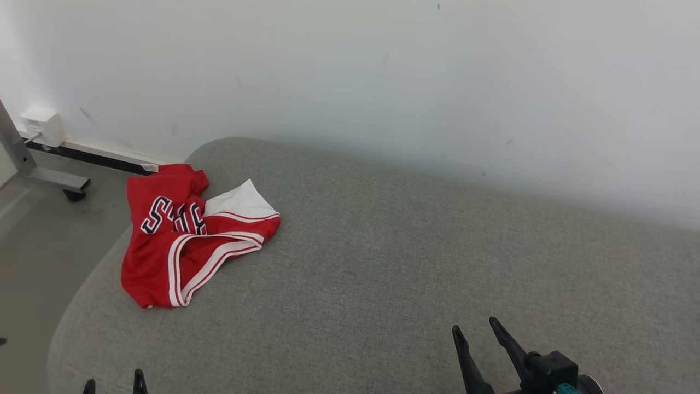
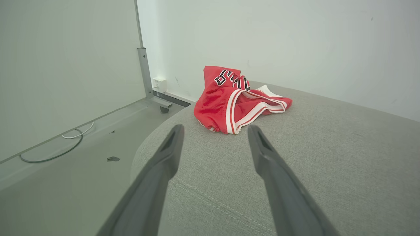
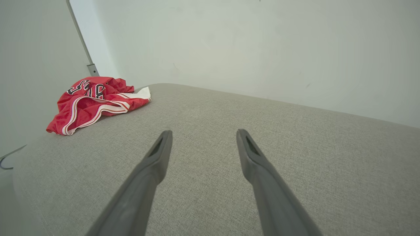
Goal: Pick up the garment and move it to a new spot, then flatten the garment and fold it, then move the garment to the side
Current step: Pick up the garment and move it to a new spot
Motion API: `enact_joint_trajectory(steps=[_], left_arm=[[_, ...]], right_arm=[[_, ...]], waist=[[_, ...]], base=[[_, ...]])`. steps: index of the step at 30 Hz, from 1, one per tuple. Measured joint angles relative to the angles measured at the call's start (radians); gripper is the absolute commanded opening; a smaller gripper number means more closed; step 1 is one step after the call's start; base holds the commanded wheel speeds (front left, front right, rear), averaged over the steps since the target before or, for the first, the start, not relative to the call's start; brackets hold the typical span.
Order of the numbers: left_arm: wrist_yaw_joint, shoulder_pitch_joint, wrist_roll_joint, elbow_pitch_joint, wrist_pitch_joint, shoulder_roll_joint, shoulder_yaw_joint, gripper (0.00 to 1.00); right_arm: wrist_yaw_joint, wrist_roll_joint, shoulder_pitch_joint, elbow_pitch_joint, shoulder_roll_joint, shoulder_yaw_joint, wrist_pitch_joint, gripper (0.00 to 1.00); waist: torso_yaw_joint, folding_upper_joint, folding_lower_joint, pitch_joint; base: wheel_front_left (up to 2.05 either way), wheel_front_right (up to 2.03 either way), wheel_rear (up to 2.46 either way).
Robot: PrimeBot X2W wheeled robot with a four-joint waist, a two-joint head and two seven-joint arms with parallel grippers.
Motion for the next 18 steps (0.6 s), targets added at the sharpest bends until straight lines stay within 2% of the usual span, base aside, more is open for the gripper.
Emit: enact_joint_trajectory(steps=[8,12,18], left_arm=[[0.001,-0.088,0.001,0.087,0.0,0.007,-0.005,1.0],[0.005,-0.193,-0.01,0.174,0.029,0.022,-0.003,1.0],[0.021,-0.398,-0.074,0.319,0.097,0.06,0.049,1.0]], right_arm=[[0.0,-0.018,0.0,-0.018,0.0,-0.003,0.012,1.0],[0.0,-0.029,0.001,-0.039,0.0,0.007,0.029,1.0],[0.0,-0.072,-0.035,-0.097,-0.001,0.041,0.075,1.0]], waist=[[-0.028,0.0,0.0,0.02],[-0.044,0.0,0.0,0.04],[-0.083,-0.0001,0.0001,0.098]], base=[[0.0,0.0,0.0],[0.0,0.0,0.0],[0.0,0.0,0.0]])
